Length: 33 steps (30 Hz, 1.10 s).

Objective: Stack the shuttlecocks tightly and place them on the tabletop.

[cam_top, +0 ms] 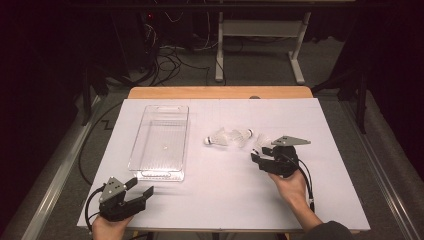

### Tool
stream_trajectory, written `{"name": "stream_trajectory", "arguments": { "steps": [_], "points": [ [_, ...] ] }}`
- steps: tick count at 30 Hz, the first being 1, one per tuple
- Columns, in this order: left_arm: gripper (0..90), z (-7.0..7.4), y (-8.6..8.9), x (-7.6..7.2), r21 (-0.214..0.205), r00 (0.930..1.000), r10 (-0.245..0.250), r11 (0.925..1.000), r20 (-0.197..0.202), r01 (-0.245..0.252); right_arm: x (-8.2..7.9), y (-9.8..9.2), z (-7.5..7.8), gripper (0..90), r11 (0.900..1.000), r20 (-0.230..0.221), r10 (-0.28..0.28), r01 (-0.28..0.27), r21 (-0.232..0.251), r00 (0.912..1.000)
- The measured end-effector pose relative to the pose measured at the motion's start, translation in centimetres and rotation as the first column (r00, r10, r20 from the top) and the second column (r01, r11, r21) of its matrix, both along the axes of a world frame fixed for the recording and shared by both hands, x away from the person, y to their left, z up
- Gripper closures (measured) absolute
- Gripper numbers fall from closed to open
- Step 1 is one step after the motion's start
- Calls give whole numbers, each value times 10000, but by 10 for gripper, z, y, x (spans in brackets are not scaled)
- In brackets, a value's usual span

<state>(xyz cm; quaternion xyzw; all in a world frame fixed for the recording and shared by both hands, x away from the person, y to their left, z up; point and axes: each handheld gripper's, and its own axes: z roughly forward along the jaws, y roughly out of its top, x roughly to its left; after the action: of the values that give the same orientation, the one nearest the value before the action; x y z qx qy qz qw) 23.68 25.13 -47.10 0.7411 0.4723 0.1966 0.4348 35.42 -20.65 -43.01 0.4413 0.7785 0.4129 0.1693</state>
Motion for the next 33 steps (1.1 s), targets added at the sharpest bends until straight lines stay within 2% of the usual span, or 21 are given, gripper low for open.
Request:
{"name": "stream_trajectory", "arguments": {
  "steps": [7,19,33],
  "points": [
    [333,0,0,0,12,10000,-28,10000,-4,28,8,3,2,524,9999,-358,-27,21,-162,9994],
    [333,0,-1,0,48,10000,-70,10000,-51,70,21,8,7,531,9985,-637,-66,31,-554,9979],
    [335,0,-1,0,40,9999,-101,9999,-45,101,38,17,14,534,9966,-672,-159,103,-823,9976]
  ]
}}
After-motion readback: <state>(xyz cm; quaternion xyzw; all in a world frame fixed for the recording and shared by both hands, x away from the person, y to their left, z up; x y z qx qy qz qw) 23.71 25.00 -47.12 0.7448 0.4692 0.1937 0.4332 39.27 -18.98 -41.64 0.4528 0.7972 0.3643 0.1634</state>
